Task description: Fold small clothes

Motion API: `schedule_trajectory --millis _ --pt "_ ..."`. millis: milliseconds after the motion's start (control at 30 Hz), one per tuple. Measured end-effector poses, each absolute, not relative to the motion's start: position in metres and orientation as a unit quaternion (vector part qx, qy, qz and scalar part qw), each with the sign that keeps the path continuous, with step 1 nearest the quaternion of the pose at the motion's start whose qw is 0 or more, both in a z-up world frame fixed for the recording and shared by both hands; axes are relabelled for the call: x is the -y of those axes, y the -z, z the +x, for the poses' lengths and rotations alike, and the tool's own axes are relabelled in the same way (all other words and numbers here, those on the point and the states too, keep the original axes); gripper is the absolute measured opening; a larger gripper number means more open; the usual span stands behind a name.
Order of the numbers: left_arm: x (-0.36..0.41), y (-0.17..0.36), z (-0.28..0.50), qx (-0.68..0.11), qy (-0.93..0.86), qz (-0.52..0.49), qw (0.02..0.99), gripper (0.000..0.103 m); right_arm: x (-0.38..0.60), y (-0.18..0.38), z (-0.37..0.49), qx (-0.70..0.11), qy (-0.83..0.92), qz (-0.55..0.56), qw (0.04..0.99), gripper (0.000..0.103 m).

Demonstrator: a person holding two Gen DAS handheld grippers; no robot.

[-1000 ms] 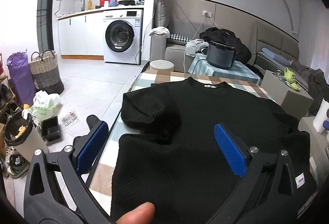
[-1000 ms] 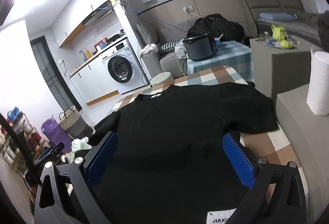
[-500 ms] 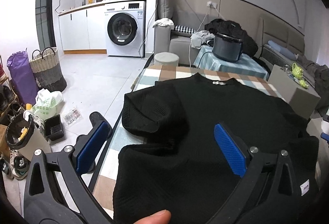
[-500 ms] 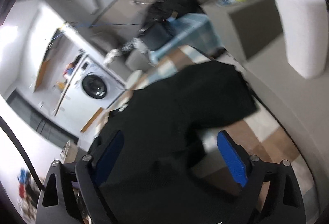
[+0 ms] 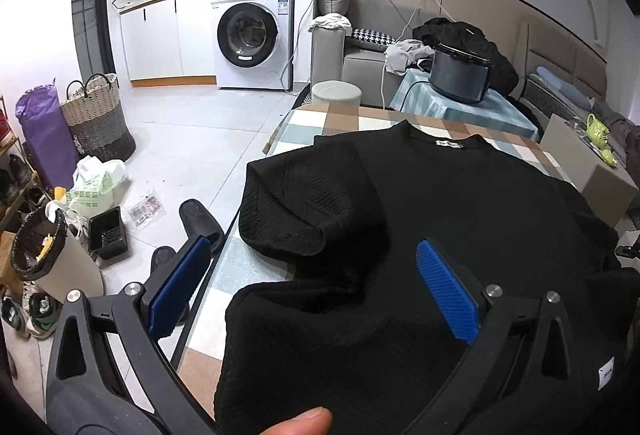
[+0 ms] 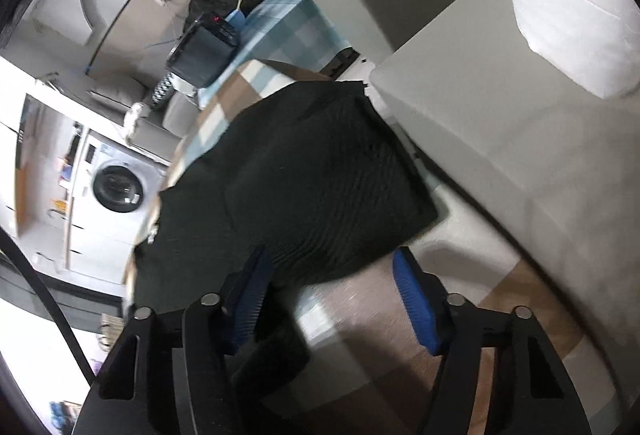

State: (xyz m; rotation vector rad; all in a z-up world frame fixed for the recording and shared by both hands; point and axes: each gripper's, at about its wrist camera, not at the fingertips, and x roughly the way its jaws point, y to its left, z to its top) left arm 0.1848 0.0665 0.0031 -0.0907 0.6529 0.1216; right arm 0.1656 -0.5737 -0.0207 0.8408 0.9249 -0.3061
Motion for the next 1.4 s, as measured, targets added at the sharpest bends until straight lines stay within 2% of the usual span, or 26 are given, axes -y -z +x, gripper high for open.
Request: schedule_trajectory --millis 167,200,233,333,400,700,867,933,1067,1167,1333,1400 --pt "-0.062 0.006 0.192 -0.328 -0.057 -0.045 0.942 0.102 0.574 0.021 0.172 -0.438 0.172 0.367 0.802 0.048" --pt "-0.062 0.008 0.194 -0.329 -0.057 -0.044 0.942 0.102 0.575 0.021 0.173 -0.437 0.177 0.365 0.803 0.041" --pt "-0.061 0.009 0.195 -0.33 -0.057 -0.044 0.941 0.102 0.576 0.022 0.174 -0.439 0.188 0.358 0.802 0.029" --pt "-0.061 0.012 0.197 -0.33 -0.054 -0.049 0.941 0.102 0.581 0.023 0.175 -0.437 0.207 0.361 0.798 0.007" --pt "-0.061 0.013 0.197 -0.329 -0.052 -0.051 0.941 0.102 0.581 0.018 0.172 -0.428 0.208 0.361 0.802 0.006" --pt "-0.076 0.013 0.19 -0.329 -0.041 -0.079 0.94 0.102 0.557 -0.046 0.18 -0.38 0.175 0.288 0.861 0.005" --pt "-0.089 0.01 0.184 -0.326 -0.043 -0.098 0.939 0.102 0.493 -0.099 0.224 -0.35 0.063 0.183 0.916 0.005" --pt "-0.093 0.008 0.181 -0.324 -0.041 -0.105 0.939 0.102 0.453 -0.109 0.238 -0.356 -0.015 0.145 0.923 0.001" --pt "-0.098 0.006 0.175 -0.32 -0.052 -0.098 0.941 0.102 0.378 -0.09 0.247 -0.409 -0.122 0.076 0.901 0.001" --pt "-0.102 0.006 0.17 -0.322 -0.058 -0.099 0.94 0.102 0.373 -0.068 0.239 -0.447 -0.118 0.079 0.883 0.002" --pt "-0.107 0.011 0.172 -0.331 -0.061 -0.104 0.936 0.102 0.442 -0.057 0.215 -0.454 -0.006 0.141 0.88 0.035" --pt "-0.104 0.013 0.177 -0.335 -0.057 -0.104 0.935 0.102 0.476 -0.055 0.205 -0.457 0.049 0.157 0.874 0.037"
